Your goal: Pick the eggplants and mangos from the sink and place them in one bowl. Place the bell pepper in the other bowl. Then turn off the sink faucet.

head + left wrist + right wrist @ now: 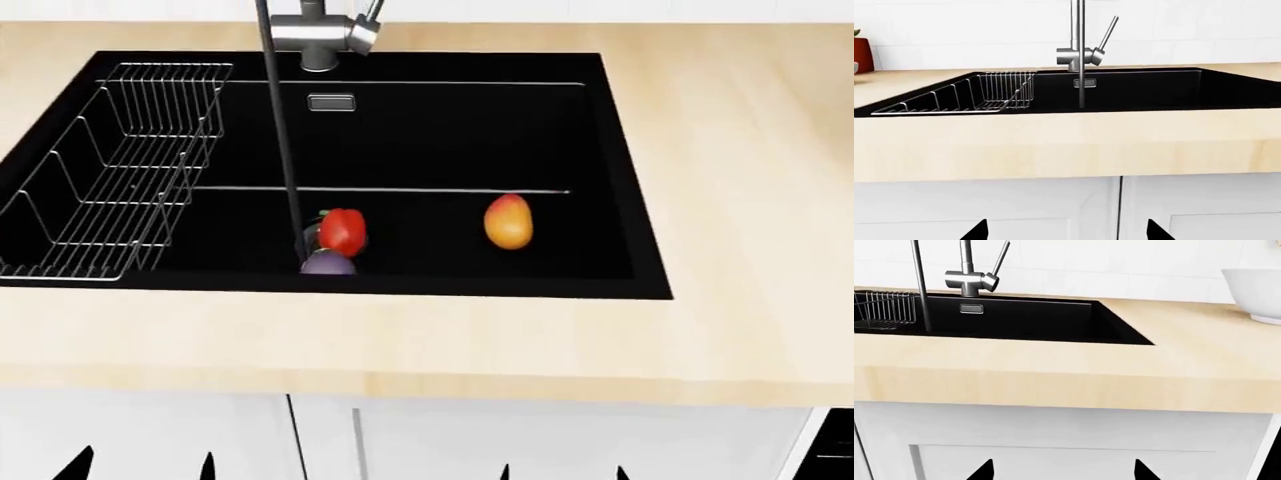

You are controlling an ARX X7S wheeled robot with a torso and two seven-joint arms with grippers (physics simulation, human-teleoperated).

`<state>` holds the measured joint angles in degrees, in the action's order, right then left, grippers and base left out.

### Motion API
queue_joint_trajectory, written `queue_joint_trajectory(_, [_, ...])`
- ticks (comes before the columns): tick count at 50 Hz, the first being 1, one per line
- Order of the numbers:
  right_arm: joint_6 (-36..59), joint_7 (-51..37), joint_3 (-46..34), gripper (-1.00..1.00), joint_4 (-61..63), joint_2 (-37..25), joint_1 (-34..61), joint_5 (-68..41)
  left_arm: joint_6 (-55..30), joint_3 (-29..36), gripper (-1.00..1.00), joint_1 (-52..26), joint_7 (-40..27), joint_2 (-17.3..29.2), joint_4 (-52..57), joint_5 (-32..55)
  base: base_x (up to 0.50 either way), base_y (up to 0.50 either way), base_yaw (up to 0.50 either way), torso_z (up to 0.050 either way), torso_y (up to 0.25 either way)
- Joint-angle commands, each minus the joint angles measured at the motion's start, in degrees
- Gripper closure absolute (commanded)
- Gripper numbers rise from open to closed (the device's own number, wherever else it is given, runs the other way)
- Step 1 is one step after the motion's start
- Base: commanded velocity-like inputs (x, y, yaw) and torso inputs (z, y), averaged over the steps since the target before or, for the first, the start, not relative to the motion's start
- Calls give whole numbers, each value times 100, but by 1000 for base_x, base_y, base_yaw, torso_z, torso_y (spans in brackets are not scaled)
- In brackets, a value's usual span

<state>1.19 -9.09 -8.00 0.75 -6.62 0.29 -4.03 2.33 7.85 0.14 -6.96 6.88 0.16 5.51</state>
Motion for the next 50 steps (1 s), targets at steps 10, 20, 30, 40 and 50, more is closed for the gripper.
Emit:
queue_joint_trajectory(10, [54,-167,-111,-100,14,-93,21,-29,14,98,-100,-10,-85,90,1,99,0,0,0,50,0])
queue_joint_trajectory(20, [46,-191,-158,-100,4,-129,38,-70,40,142,-100,-16,-113,123,-6,139,0,0,0,50,0])
queue_joint_trajectory(30, [76,593,681,-100,54,567,-62,637,-63,-584,-100,92,731,-544,45,-652,0,0,0,5,0])
queue_joint_trajectory(40, [153,426,521,-100,-40,423,-47,433,-27,-355,-100,121,633,-402,119,-494,0,0,0,0,0])
queue_joint_trajectory(50, [785,254,229,-100,432,282,-30,679,-168,-296,-100,190,524,-303,483,-326,0,0,0,0,0])
